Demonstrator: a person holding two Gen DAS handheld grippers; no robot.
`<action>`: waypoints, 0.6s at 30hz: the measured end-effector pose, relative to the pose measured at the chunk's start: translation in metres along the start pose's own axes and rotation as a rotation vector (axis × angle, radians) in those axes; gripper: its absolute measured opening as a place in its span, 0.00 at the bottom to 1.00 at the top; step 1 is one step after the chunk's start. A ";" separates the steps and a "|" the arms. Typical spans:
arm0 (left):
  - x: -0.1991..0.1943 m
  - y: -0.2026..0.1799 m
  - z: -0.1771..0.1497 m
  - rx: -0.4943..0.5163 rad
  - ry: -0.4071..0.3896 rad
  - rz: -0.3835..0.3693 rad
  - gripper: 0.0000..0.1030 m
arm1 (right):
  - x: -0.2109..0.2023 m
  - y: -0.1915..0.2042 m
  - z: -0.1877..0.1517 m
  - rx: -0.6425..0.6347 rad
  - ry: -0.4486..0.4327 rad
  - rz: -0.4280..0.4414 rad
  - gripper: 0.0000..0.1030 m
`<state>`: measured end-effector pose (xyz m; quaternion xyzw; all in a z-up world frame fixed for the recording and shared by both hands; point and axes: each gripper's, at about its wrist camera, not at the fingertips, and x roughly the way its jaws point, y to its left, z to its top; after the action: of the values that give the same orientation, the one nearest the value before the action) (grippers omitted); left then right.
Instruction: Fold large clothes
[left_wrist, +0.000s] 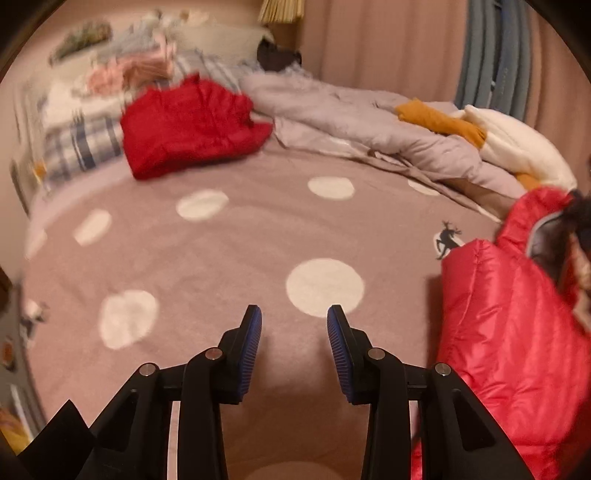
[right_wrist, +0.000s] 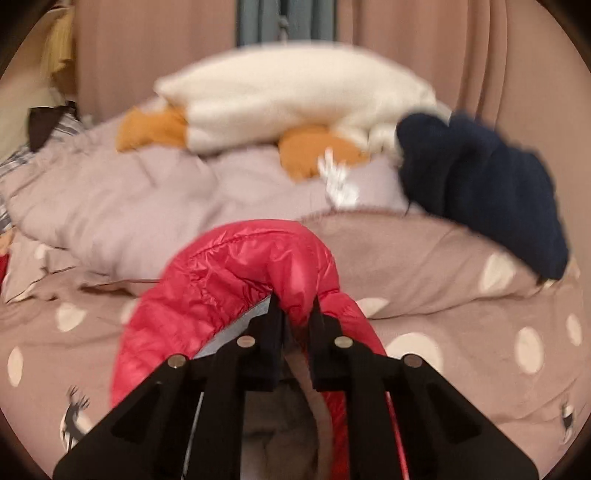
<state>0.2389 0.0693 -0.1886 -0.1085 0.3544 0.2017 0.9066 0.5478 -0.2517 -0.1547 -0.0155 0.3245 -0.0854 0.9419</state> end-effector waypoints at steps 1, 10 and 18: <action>-0.005 -0.002 -0.001 -0.002 -0.032 -0.010 0.38 | -0.030 -0.001 -0.003 -0.021 -0.036 0.008 0.11; -0.038 -0.003 -0.013 -0.063 -0.011 -0.183 0.38 | -0.213 -0.053 -0.112 0.011 -0.088 0.071 0.12; -0.077 -0.012 -0.027 -0.078 -0.086 -0.317 0.45 | -0.265 -0.096 -0.242 0.250 -0.007 0.181 0.65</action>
<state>0.1770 0.0274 -0.1549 -0.1894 0.2859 0.0744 0.9364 0.1798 -0.2948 -0.1763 0.1309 0.3080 -0.0399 0.9415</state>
